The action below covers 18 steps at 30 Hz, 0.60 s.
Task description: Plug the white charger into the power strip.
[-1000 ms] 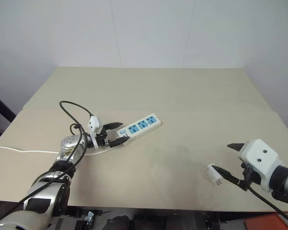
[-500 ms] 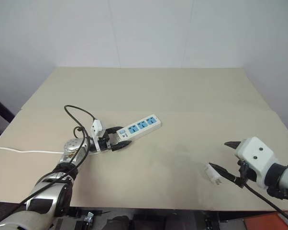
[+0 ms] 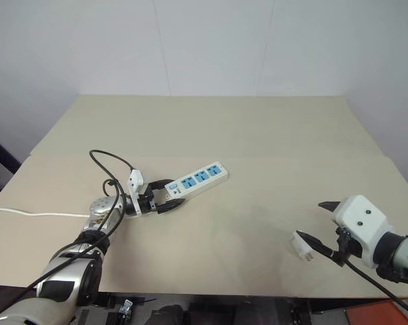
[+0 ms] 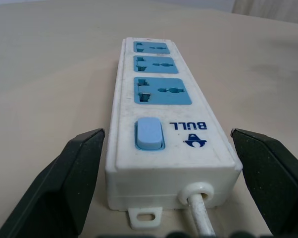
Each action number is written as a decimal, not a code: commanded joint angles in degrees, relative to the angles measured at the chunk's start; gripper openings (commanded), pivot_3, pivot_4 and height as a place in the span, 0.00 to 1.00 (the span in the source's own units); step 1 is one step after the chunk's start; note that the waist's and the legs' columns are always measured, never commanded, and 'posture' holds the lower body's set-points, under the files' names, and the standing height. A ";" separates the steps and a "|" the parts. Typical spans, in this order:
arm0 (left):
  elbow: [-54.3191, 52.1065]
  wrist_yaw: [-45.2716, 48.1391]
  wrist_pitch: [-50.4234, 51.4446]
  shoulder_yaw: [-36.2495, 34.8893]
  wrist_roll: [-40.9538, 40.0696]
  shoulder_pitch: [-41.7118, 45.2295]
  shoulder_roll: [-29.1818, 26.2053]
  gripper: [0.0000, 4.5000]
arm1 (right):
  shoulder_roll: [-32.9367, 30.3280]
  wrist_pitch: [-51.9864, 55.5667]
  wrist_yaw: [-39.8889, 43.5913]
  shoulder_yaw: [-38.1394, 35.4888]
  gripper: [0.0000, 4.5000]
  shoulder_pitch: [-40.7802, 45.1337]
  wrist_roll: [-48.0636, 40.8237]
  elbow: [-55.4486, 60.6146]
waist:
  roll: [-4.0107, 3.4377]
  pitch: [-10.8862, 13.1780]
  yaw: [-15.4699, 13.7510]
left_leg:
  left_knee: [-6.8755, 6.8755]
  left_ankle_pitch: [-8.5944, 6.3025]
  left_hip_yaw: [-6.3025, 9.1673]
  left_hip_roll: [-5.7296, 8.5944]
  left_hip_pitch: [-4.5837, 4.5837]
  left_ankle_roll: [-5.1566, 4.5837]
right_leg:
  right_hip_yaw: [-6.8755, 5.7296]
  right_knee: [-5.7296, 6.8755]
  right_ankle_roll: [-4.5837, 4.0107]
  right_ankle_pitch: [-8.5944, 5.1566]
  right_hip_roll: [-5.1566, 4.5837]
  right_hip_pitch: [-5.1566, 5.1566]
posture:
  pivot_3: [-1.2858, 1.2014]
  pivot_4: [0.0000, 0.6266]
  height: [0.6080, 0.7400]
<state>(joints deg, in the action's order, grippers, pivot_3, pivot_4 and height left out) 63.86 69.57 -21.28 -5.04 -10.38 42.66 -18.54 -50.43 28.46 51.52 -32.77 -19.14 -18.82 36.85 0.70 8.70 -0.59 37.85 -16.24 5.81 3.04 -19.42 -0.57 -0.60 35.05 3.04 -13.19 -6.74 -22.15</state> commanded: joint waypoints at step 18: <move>-6.03 14.21 1.13 2.25 -0.02 -2.00 -4.96 0.76 | -6.45 9.55 -1.51 -0.05 1.00 6.32 -3.16 5.53 | -0.01 0.00 0.52 | -0.01 0.00 0.00 -0.01 -0.02 0.00 | 0.00 0.00 -0.02 0.01 0.01 -0.04 | 0.52 0.24 1.00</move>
<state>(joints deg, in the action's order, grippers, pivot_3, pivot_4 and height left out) 60.28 80.01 -20.79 -3.45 -9.64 41.04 -22.09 -55.08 35.39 50.68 -31.53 -14.45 -20.44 39.31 0.69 8.70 -0.06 37.84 -16.24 5.82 3.02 -19.46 -0.58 -0.60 35.04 3.02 -13.18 -6.71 -22.21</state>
